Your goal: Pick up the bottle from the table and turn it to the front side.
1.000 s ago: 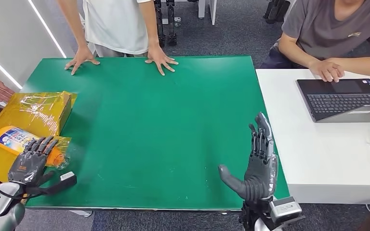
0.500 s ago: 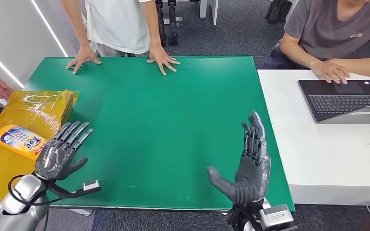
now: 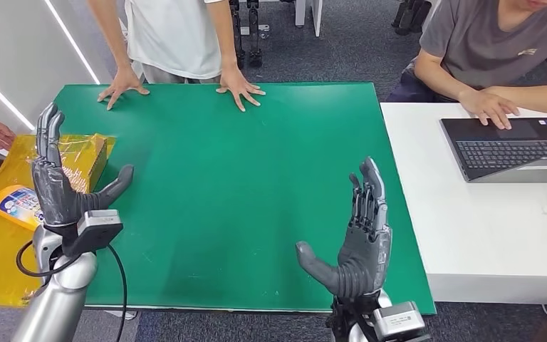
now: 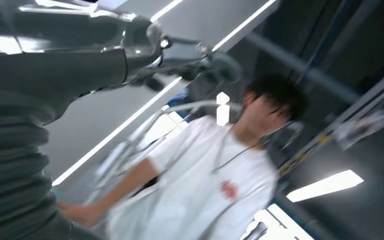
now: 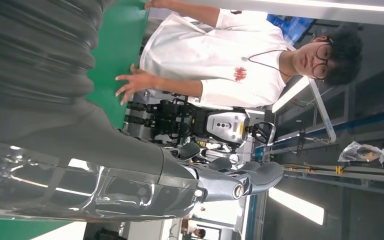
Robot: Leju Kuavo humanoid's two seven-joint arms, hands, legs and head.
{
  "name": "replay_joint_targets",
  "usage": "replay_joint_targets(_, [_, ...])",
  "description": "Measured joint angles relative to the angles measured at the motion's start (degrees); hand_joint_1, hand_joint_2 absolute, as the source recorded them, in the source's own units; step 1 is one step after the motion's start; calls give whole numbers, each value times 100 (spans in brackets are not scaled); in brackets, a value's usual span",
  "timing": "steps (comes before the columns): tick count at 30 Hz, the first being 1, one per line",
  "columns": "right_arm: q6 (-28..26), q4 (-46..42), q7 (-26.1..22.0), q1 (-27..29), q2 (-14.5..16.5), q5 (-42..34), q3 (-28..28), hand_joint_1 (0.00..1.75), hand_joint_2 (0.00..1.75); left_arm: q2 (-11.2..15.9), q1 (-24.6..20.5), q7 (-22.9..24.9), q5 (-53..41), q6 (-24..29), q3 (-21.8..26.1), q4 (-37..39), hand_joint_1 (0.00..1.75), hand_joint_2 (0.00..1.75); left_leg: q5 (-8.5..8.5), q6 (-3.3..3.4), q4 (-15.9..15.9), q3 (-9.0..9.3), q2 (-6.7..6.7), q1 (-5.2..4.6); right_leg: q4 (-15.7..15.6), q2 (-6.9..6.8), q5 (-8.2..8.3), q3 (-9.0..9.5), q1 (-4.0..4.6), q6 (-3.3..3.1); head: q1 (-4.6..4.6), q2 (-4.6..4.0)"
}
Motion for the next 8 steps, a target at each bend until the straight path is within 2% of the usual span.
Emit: replay_joint_targets(8, [128, 0, 0, 115, 93, 91, -34, 0, 175, -388, 284, -34, 1945, -1, -551, -890, 0, 175, 0, 0, 0, -1, 1, -1, -1, 1, 0, 1, 0, 0, 0, 0])
